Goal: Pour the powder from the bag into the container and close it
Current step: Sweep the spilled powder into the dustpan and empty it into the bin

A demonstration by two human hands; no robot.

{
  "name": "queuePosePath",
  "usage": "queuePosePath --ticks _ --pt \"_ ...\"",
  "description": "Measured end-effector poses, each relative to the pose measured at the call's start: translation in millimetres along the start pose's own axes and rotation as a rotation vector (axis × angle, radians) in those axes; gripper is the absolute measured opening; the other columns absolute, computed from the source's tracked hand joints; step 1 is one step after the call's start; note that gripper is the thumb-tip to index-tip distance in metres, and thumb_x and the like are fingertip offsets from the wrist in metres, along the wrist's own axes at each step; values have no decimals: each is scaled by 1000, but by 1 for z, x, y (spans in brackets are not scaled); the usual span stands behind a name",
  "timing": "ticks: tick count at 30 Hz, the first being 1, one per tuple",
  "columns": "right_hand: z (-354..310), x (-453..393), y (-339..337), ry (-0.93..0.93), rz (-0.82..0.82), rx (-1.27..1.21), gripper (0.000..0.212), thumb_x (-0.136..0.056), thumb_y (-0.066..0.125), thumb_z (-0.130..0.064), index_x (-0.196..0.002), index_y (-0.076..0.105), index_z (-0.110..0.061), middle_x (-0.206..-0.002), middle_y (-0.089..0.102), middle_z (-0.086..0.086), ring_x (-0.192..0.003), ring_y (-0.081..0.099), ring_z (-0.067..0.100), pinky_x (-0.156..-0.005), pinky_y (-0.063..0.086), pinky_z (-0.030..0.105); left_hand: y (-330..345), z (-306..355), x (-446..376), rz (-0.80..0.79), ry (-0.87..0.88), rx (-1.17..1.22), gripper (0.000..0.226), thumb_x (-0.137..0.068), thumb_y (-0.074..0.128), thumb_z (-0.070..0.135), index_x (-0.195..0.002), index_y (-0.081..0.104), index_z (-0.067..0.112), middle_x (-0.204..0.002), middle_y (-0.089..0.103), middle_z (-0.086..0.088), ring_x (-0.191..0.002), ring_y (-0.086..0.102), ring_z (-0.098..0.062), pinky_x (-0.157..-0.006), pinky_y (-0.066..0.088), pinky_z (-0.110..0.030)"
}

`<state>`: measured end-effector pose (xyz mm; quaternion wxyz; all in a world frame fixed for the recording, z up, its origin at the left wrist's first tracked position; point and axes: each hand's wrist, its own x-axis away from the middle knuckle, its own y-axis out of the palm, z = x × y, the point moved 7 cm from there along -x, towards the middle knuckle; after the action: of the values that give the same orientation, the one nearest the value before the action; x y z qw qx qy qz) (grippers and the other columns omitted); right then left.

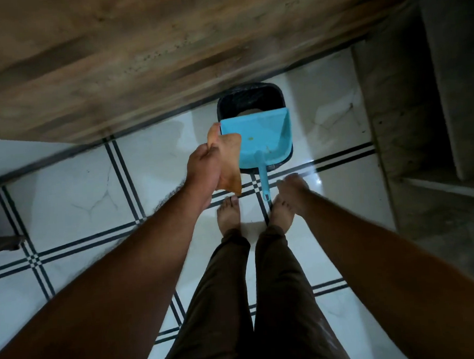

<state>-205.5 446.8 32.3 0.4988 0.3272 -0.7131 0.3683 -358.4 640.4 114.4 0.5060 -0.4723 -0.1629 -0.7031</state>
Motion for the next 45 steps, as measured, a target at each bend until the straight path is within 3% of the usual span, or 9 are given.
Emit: queuePosePath --ticks 3,6,10,13,20,26,31,37,45 --pt "-28 45 -13 19 -207 -265 63 -105 53 -64 -136 62 -11 -137 67 10 -127 65 29 -99 50 31 21 26 41 -224 3 199 32 -103 59 30 -131 70 20 -131 76 -15 -112 76 -27 -97 62 -43" --pt "-52 107 -56 -31 -337 -464 105 -86 59 -84 -150 56 0 -131 62 21 -127 60 35 -122 40 50 57 59 100 -424 -49 457 33 -110 57 26 -141 67 23 -131 77 -10 -111 77 -21 -90 64 -37" --pt "-98 194 -129 -272 -357 -559 35 -98 69 -24 -129 67 -7 -112 73 15 -92 77 27 -80 66 44 102 117 174 -430 190 34 23 -99 75 19 -121 77 14 -95 82 -3 -84 76 -19 -67 58 -26" --pt "-107 243 -196 -409 -98 -516 21 -96 68 3 -113 68 -9 -98 72 16 -72 75 23 -61 66 38 134 157 220 -273 437 -399 13 -90 78 24 -90 78 11 -72 75 2 -67 69 -16 -46 44 -20" --pt "-87 334 -355 -557 376 -704 23 -86 84 0 -106 76 -9 -101 82 14 -88 81 29 -70 69 45 255 237 350 -411 711 -524 15 -96 63 9 -94 76 15 -83 77 -2 -75 71 -23 -58 55 -32" --pt "-110 365 -491 -695 486 -800 21 -86 84 -1 -106 77 -4 -104 82 17 -97 80 36 -83 67 54 389 307 407 -415 914 -535 18 -97 59 12 -97 75 18 -85 76 4 -83 73 -22 -60 48 -27" --pt "-130 332 -568 -626 461 -854 13 -93 79 -11 -105 74 -9 -104 81 16 -89 81 33 -79 68 56 466 344 429 -264 1050 -587 33 -106 57 12 -136 69 18 -123 74 -3 -114 69 -26 -94 54 -32" --pt "-123 317 -586 -430 646 -216 55 -101 65 -27 -154 48 -26 -143 52 7 -124 58 27 -107 54 44 513 313 424 -207 1535 -1335 40 -96 55 9 -131 73 14 -129 74 -11 -123 67 -35 -103 54 -43" --pt "-125 328 -572 -499 637 618 46 -97 66 -55 -140 59 -42 -130 52 5 -127 46 28 -110 44 49 525 282 405 -321 1381 -1906 59 -114 36 30 -172 24 33 -181 20 9 -167 16 -17 -133 3 -58"
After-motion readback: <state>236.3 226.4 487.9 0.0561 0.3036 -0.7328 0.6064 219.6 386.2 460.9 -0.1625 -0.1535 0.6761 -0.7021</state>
